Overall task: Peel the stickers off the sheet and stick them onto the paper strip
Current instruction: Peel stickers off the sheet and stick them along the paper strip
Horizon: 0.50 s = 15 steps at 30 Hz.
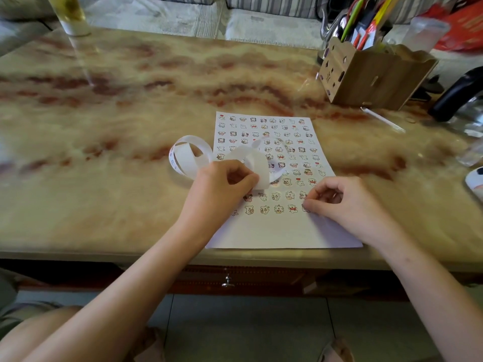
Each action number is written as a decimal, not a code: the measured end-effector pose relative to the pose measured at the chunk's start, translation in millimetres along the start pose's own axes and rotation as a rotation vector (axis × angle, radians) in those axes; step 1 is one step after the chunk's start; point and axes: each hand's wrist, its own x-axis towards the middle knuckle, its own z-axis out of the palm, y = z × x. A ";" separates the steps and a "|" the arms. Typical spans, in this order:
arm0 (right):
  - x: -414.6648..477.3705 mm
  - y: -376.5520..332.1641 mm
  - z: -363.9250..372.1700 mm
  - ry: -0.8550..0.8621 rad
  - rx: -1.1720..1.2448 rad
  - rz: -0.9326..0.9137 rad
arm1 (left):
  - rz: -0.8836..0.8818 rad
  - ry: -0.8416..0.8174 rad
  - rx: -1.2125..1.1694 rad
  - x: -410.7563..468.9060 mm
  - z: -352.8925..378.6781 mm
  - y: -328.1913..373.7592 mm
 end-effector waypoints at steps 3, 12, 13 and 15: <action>0.9 1.8 -2.3 0.008 0.051 0.012 | -0.015 0.001 0.000 -0.4 0.0 0.7; 3.5 2.3 -5.2 -0.053 0.058 0.062 | -0.021 0.006 0.005 -0.7 -0.4 0.7; 3.7 1.6 -5.4 -0.066 0.043 0.061 | -0.020 0.008 0.006 -0.7 -0.3 0.7; 4.6 0.1 -7.5 -0.095 0.020 0.060 | -0.016 0.010 0.016 -0.7 -0.1 0.6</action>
